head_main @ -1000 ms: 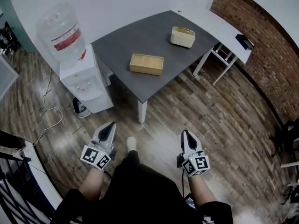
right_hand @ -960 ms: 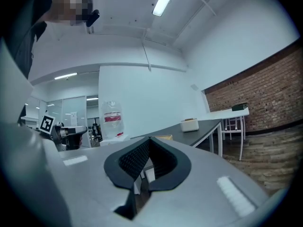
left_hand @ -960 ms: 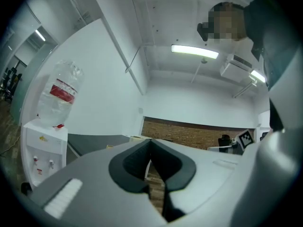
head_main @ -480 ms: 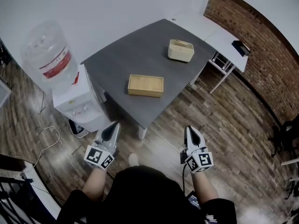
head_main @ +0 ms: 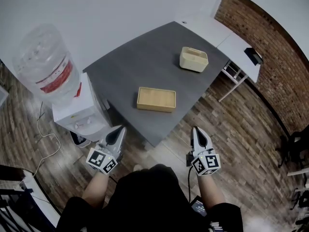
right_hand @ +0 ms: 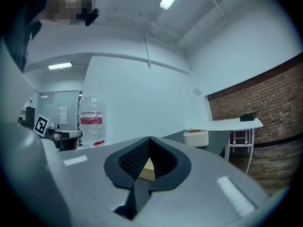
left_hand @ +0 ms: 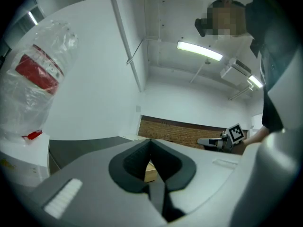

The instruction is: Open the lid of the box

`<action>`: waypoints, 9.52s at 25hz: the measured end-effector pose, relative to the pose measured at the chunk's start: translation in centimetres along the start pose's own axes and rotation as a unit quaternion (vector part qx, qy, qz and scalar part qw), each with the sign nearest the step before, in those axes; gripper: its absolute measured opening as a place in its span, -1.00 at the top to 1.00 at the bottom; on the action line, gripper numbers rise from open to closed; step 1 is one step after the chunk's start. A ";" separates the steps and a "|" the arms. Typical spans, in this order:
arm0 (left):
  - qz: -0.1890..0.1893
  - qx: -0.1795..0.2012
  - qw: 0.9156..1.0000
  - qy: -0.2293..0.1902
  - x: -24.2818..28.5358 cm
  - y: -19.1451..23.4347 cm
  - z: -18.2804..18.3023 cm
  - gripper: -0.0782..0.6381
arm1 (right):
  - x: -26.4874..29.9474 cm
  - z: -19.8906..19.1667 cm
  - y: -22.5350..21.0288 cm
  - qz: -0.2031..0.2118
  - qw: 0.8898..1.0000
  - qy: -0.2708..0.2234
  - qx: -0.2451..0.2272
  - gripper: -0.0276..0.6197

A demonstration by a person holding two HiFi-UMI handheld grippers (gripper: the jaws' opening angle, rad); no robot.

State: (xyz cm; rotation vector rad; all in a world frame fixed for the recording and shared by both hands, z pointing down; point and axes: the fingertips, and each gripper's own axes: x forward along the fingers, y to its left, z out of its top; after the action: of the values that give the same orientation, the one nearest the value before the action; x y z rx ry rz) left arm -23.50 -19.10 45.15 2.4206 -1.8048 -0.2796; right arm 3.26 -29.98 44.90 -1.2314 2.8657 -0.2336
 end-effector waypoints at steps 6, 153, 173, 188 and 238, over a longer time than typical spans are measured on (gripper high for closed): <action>0.008 0.008 1.000 0.022 2.7 1.3 -1.5 0.78 | 3.1 -2.0 -0.6 0.016 0.999 0.031 -0.002 0.91; 0.201 -0.156 0.933 0.254 15.4 14.6 -17.4 0.65 | 12.8 -15.9 -21.3 -0.068 0.911 0.191 0.359 0.72; 0.226 -0.156 0.929 0.250 15.2 14.9 -17.3 0.67 | 11.5 -15.6 -24.0 -0.094 0.909 0.176 0.367 0.73; 0.234 -0.160 0.927 0.246 15.0 15.1 -17.4 0.67 | 11.5 -16.0 -24.2 -0.098 0.908 0.174 0.368 0.72; 0.051 -0.001 0.998 0.026 2.1 2.6 -2.8 0.78 | 0.2 -3.1 -4.9 -0.043 0.999 0.028 0.001 0.91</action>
State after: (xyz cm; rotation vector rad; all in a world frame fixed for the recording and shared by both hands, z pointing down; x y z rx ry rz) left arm -24.73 -21.91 48.20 2.3024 -1.8963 -0.2082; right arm 6.39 -33.06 48.72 -1.3721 2.8618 -0.2765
